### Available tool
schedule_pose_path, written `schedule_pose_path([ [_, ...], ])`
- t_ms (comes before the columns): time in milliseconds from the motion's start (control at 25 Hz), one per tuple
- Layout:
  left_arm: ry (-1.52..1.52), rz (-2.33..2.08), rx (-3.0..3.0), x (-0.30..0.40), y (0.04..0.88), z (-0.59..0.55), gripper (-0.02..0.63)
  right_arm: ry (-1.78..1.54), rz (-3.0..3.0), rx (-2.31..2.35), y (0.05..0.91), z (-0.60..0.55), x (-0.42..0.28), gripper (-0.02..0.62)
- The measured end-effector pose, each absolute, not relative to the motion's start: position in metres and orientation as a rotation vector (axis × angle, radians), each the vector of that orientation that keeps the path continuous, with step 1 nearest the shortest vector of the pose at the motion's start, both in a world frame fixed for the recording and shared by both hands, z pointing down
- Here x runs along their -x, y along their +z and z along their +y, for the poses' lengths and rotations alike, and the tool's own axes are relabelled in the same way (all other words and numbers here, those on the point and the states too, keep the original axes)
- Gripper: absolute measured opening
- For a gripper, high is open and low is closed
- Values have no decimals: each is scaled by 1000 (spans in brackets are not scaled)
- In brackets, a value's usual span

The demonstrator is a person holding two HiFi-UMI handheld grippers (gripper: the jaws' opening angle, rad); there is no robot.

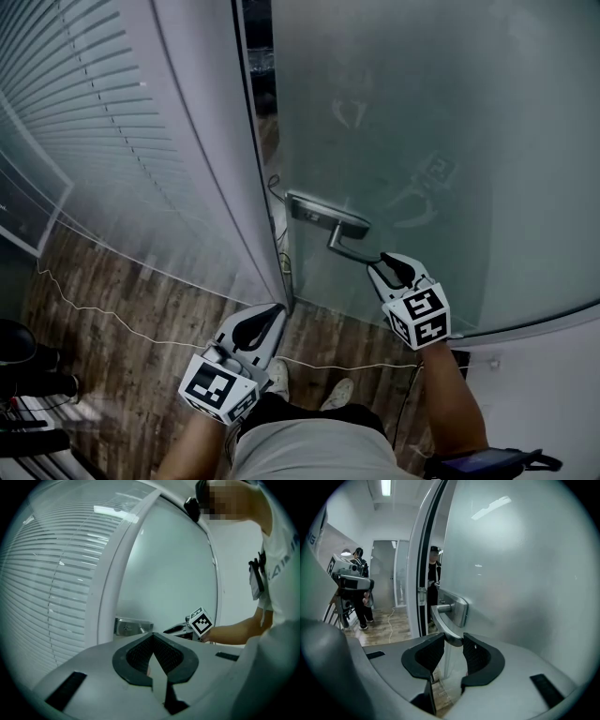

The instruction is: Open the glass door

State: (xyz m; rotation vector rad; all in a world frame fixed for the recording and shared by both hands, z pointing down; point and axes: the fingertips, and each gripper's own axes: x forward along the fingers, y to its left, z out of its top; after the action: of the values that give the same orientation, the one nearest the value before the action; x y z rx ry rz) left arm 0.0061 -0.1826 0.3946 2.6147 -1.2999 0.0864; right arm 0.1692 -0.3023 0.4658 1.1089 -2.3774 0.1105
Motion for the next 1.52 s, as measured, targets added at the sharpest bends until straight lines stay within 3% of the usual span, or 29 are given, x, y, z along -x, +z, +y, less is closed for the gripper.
schedule_pose_path([
  [1520,64,-1373,-2577,-4,400,-207,0,153,-2237,-1316,477,-463,-216,123],
])
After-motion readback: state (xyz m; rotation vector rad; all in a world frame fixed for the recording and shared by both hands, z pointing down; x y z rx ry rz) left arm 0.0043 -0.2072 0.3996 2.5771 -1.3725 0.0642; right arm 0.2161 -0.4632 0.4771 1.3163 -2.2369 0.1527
